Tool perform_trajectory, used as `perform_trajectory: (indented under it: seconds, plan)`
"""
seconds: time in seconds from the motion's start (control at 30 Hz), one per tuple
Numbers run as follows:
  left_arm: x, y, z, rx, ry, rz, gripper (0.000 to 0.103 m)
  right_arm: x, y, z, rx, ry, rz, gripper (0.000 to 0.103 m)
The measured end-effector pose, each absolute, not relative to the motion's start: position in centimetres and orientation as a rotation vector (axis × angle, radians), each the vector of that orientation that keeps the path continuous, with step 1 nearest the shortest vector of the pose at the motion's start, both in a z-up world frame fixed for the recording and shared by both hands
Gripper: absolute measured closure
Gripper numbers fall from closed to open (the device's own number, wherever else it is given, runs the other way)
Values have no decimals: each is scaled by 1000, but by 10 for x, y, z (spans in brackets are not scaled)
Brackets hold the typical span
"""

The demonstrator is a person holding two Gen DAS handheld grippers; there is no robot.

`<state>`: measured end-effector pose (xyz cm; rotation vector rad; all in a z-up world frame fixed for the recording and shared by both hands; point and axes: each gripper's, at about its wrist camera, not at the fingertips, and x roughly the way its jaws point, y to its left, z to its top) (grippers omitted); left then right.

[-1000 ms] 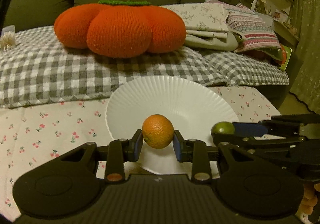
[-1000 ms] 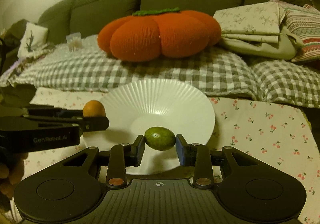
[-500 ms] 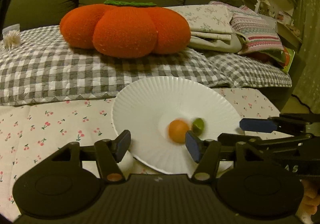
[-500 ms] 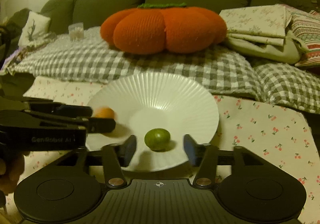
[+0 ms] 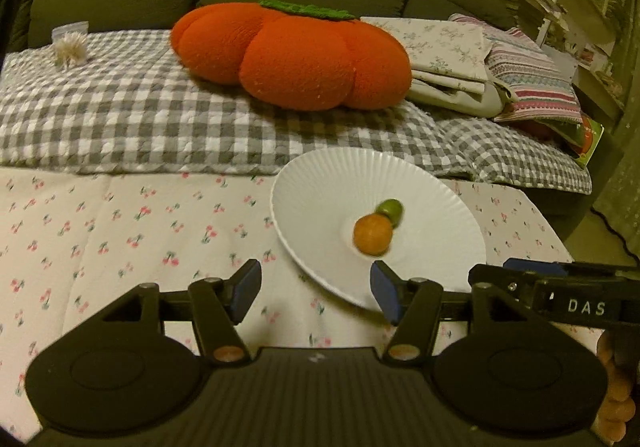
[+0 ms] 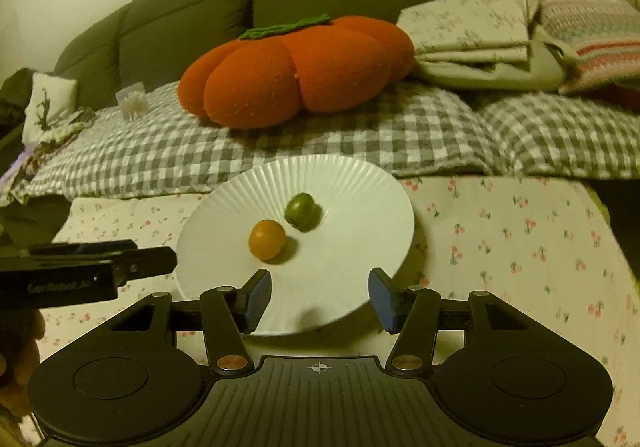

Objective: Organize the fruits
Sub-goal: 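Move both open tools back to the fruit pile, then grasp the large orange with the left tool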

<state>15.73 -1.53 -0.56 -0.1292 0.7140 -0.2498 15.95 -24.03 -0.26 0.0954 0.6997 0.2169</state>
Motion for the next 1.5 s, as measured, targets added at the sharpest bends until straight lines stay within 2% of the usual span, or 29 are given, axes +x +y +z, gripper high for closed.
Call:
perform_trajectory:
  seconds: [0.3, 0.43, 0.6, 0.77, 0.97, 1.5]
  plan:
    - [123, 2, 3, -174, 754, -224, 40, 139, -240, 3, 202, 764, 192, 44]
    - [108, 5, 9, -163, 746, -212, 38, 126, -242, 13, 226, 751, 190, 36]
    - [89, 9, 10, -172, 762, -204, 35, 107, -252, 23, 297, 738, 172, 35]
    - [73, 11, 8, -178, 775, -198, 32, 86, -249, 27, 338, 756, 159, 22]
    - [58, 13, 0, -189, 808, -201, 29, 63, -241, 25, 410, 812, 180, 16]
    - [80, 1, -35, -232, 858, -195, 29, 55, -224, -8, 240, 916, 162, 16]
